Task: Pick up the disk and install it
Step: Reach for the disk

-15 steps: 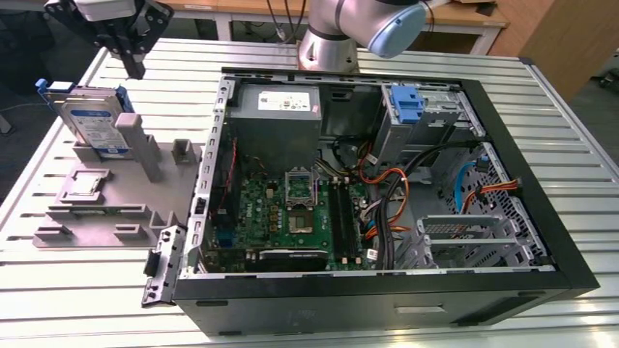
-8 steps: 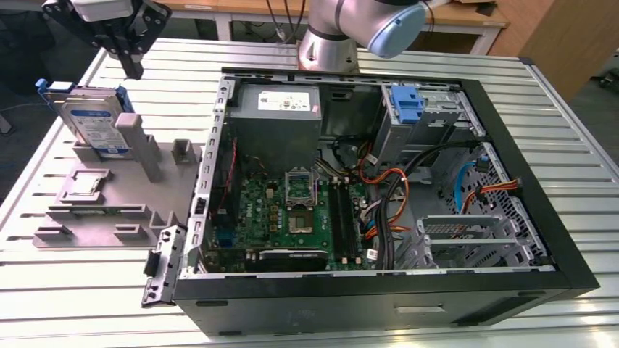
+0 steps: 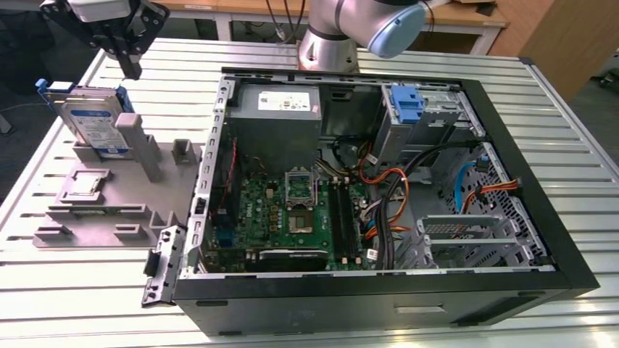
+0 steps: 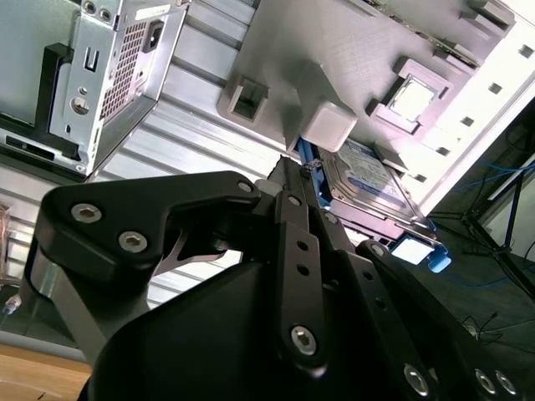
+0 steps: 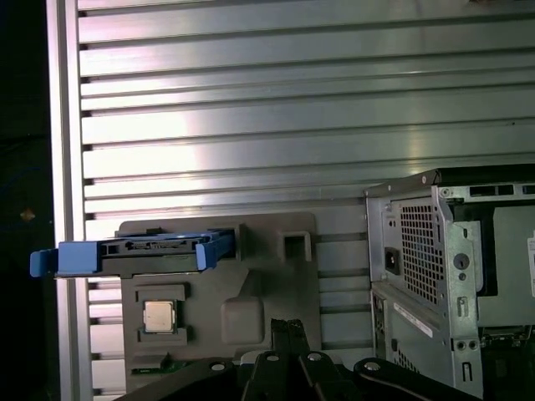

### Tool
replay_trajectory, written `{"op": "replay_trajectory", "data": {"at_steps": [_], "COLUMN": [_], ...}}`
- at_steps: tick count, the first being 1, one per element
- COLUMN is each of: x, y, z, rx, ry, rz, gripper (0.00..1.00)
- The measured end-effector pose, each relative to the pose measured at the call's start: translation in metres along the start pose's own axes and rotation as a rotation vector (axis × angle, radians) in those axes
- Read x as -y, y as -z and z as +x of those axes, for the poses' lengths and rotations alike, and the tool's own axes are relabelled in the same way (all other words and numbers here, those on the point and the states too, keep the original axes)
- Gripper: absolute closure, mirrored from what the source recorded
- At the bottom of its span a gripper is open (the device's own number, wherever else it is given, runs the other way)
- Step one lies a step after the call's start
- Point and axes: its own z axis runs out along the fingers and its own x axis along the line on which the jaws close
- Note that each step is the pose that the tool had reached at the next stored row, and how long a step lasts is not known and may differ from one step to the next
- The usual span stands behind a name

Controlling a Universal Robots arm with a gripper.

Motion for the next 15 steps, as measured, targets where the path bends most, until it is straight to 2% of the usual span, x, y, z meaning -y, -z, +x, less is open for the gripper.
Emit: {"op": "replay_trajectory", "data": {"at_steps": [10, 13, 15], "x": [0.0, -0.0027, -0.0045], "y": [-0.0002, -0.0009, -0.002], "z": [0.0013, 0.0082, 0.0172], "rx": [0.0, -0.0001, 0.0], "ry": [0.0, 0.0, 0.0], "rz": [0.0, 0.0001, 0.0001], "gripper": [0.9, 0.9, 0.9]}}
